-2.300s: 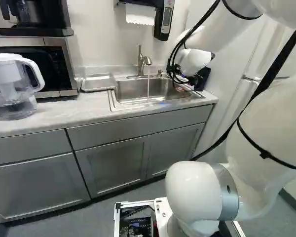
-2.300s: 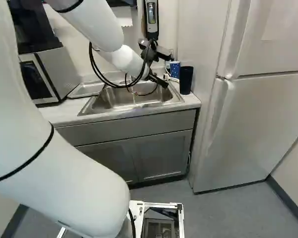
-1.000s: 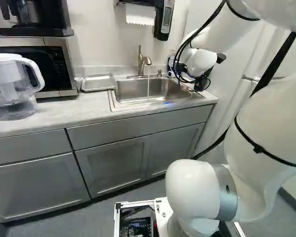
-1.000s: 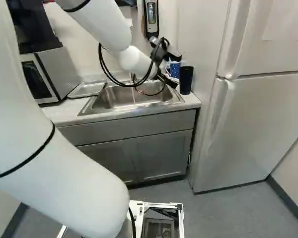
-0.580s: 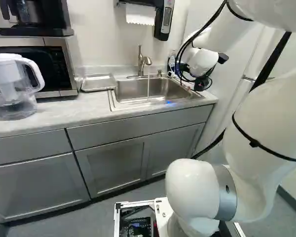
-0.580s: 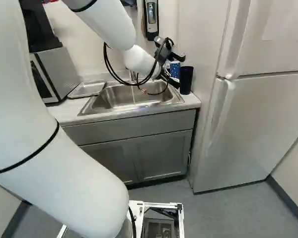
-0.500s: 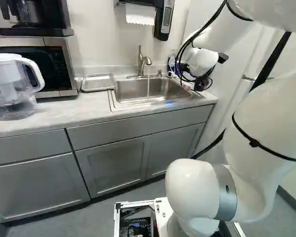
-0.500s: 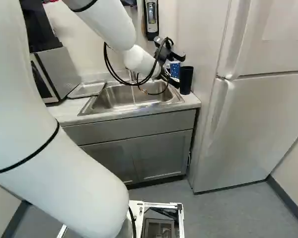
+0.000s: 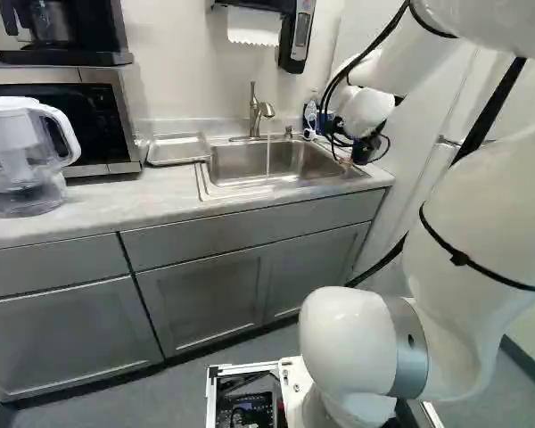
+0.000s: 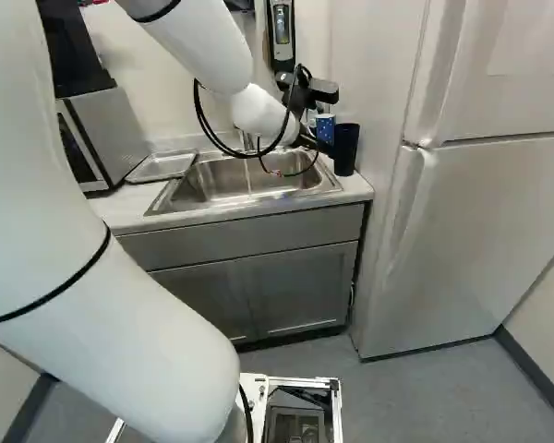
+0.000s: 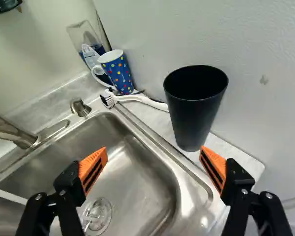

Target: Rinse the cup and place it in the tray

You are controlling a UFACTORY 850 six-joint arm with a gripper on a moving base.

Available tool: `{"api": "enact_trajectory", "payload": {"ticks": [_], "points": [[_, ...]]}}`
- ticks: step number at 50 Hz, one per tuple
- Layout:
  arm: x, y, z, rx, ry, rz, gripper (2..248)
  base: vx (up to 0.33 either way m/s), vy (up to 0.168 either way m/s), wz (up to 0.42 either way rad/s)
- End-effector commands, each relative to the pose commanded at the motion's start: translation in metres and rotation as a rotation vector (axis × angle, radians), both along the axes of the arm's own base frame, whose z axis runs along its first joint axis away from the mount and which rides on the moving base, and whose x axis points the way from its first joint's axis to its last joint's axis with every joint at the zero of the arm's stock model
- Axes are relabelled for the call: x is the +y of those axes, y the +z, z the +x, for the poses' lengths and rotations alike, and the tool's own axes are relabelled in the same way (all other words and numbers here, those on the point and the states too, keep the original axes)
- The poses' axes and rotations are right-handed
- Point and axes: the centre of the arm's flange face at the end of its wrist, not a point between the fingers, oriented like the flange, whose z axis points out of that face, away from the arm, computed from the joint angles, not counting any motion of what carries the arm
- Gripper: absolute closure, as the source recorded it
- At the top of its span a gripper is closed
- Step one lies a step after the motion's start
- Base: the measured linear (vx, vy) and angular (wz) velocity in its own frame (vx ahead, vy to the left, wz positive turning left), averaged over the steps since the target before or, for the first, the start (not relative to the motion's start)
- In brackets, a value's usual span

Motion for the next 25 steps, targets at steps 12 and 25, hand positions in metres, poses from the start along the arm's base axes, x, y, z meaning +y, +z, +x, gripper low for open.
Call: {"api": "enact_trajectory", "payload": {"ticks": [12,25], "points": [[-0.004,0.000,0.001,0.000,-0.008,0.000,3,0.000,0.000,0.000],[-0.017,0.000,0.003,0.001,-0.033,0.000,3,0.000,0.000,0.000]]}}
